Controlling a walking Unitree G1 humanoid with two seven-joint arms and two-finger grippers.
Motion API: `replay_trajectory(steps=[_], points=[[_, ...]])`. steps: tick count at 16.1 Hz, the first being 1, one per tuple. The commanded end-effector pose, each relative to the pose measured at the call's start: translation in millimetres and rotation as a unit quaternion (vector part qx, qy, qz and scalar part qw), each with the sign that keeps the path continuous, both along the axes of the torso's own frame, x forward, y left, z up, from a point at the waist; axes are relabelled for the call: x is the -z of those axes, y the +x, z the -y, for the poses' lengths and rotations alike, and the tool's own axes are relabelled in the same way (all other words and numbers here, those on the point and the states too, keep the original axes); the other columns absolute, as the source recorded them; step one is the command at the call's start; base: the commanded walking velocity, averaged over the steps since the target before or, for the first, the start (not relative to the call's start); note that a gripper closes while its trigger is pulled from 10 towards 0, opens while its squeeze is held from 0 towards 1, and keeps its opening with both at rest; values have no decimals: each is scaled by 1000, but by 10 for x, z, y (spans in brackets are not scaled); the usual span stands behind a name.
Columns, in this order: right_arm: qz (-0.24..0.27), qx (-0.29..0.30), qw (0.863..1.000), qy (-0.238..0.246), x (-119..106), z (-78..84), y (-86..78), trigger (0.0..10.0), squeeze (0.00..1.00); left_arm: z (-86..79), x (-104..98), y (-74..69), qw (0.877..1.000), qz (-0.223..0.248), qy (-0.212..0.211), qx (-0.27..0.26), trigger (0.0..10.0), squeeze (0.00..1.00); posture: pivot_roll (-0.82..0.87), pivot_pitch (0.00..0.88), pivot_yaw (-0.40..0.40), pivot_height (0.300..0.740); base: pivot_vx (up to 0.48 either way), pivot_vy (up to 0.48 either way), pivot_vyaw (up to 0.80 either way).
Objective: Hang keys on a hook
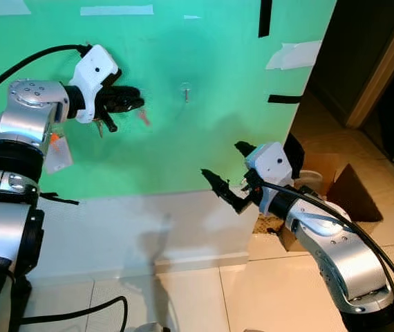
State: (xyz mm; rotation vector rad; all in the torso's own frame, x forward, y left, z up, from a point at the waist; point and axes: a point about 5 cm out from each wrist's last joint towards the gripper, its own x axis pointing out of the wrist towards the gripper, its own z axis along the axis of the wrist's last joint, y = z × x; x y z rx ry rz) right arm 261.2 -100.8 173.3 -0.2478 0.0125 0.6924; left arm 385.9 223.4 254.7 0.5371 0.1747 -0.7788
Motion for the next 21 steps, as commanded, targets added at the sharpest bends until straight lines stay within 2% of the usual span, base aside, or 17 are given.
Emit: replay_trajectory(steps=[1,5,7,9,11,12,14,16,17,18,19,21], points=[[6,-5,1000,0,-27,-16,8,10000,0,-189,70,-29,999,-28,18,-41,10000,1000,-87,0,41,732,0,0,0],[8,-6,1000,0,-26,-20,10,10000,0,-184,41,-32,999,-22,-4,-38,10000,1000,-87,0,39,732,0,0,0],[8,-5,1000,0,-23,-21,11,10000,0,-168,-48,-22,998,0,-48,-36,10000,1000,-87,0,37,732,0,0,0],[8,-6,1000,0,-21,-22,11,10000,0,-161,-84,-18,997,14,-63,-35,10000,1000,-86,0,36,732,0,0,0],[9,-8,1000,0,-23,-24,11,10000,0,-131,-189,-17,992,56,-113,-23,10000,1000,-86,0,34,732,0,0,0],[9,-8,1000,0,-24,-25,12,10000,0,-114,-224,-19,988,60,-138,-16,10000,1000,-86,0,34,732,0,0,0],[11,-7,1000,4,-29,-23,14,10000,0,-44,-346,-53,977,91,-190,22,10000,1000,-86,0,33,732,0,0,0],[11,-6,1000,6,-29,-21,16,10000,0,-7,-379,-71,974,118,-192,32,10000,1000,-85,0,33,732,0,0,0],[10,-4,1000,8,-25,-17,15,10000,0,53,-387,-82,971,143,-189,41,10000,898,-85,0,32,732,0,0,0],[10,-3,1000,8,-23,-15,14,10000,0,73,-387,-86,970,150,-189,44,10000,898,-85,0,32,732,0,0,0],[9,5,1000,15,-16,-3,8,10000,0,145,-371,-111,966,160,-195,59,10000,816,-84,0,34,732,0,0,0],[8,26,999,27,8,32,-14,10000,0,333,-274,-211,959,157,-219,92,10000,800,-86,0,40,732,0,0,0]])
